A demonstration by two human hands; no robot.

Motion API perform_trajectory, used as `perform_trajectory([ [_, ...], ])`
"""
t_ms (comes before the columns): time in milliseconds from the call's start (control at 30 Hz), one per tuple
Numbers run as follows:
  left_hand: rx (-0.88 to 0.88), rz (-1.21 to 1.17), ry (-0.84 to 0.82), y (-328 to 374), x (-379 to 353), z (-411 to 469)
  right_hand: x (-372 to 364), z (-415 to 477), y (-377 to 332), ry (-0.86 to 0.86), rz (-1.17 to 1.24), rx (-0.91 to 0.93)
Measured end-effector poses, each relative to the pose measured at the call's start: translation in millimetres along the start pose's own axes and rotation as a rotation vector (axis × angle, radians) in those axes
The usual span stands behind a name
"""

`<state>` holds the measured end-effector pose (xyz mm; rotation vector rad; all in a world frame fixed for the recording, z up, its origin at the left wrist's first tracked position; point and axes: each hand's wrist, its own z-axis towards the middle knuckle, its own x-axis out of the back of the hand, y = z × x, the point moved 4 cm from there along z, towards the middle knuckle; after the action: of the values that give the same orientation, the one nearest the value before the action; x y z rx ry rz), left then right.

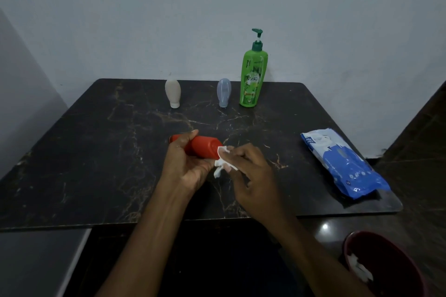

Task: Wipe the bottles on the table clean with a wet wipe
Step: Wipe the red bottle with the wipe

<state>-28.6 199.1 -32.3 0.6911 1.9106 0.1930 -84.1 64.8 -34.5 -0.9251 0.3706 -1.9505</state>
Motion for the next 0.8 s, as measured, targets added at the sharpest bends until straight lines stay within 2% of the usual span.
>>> perform_trajectory([
  [167,-0.004,-0.019,0.015,0.0,6.5,5.0,7.6,-1.7,-3.7,0.045,0.097,-0.065],
  [367,0.013,-0.03,0.01,-2.2,3.8,4.9,-8.8,-10.6,-5.4,0.063,0.03,-0.059],
  [533,0.017,-0.066,-0.011,-1.2,8.9,12.8,-4.2,-17.6,-7.6,0.134,0.094,-0.118],
  [800,0.07,-0.051,-0.019,-8.8,9.6,12.5,-15.8,-16.0,-9.8,0.16,-0.051,-0.071],
])
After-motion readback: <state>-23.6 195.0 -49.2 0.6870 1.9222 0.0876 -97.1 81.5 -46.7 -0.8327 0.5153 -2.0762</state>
